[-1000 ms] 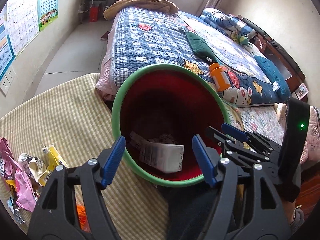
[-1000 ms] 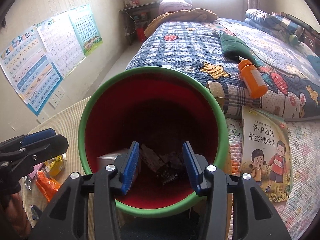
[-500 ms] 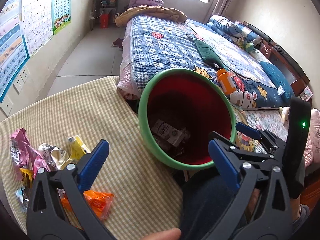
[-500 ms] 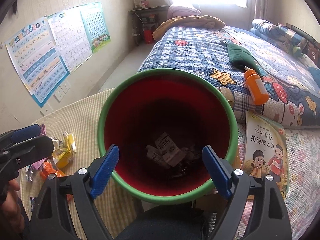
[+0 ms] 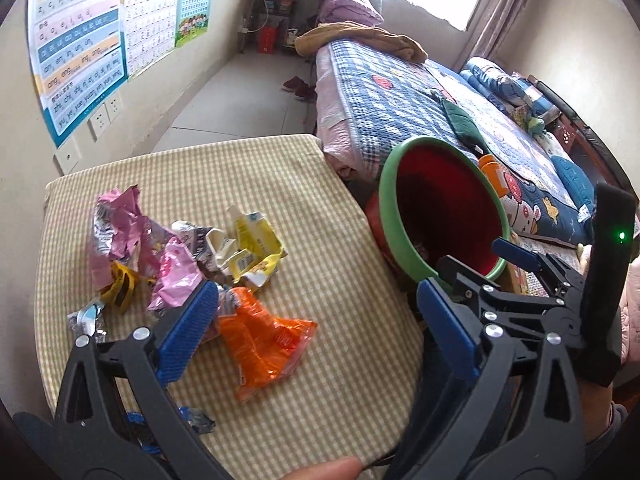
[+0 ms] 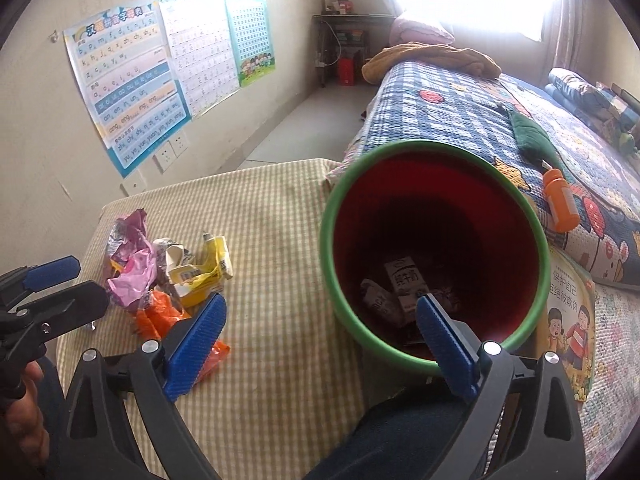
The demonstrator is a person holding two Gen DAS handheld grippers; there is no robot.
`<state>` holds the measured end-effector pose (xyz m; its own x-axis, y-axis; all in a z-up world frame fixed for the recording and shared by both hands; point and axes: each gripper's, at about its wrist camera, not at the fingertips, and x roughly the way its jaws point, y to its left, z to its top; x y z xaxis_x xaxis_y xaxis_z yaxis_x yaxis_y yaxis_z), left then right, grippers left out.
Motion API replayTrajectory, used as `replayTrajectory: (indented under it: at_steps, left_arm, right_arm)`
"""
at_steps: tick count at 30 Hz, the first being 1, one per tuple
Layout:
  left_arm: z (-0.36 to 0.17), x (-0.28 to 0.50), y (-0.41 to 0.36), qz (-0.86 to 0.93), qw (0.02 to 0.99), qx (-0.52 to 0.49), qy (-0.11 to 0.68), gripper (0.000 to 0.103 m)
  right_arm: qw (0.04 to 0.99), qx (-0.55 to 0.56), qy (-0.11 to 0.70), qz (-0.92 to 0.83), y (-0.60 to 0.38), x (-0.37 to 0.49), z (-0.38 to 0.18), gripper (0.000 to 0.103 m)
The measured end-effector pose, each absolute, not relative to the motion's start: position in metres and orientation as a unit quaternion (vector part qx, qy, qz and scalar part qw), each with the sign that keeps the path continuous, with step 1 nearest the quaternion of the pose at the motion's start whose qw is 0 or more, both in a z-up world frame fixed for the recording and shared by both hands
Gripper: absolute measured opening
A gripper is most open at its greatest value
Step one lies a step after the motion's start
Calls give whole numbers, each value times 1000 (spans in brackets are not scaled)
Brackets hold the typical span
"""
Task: Collect trash
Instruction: 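Move both tools back over the table, then grasp the blue Oreo pack with left tool while right tool grasps orange bag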
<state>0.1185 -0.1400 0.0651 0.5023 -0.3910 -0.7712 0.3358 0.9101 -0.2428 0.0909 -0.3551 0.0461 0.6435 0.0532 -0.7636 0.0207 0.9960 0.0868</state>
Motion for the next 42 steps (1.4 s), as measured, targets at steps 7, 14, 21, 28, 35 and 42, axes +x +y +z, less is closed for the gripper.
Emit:
replayTrajectory:
  at_steps: [7,14,21,28,35,42]
  left_arm:
    - [55,103,-86,-169,870,-56,460,98]
    - [43,85,-38,-135,870,-78,468,98]
    - [22,68,-1,-111,856,-91,497,98]
    - [-10,56,7,-100,828,-65,549,98]
    - [-37,55,-2,-103,808,-29,580,98]
    - [-53,63,-13,-104,796,9,596,98]
  right_arm:
    - [900,22,434,42,-310,88,40,93]
    - [891,-1,448,74,-268,83,30,93]
    - [880,-23,463,101,-234,82,16,93]
    - [870,-40,477,118,-211,82,2,93]
    - [863,-48,489,121,-205,87,-8,93]
    - [854,-48,504,123,-204,98,-21,93]
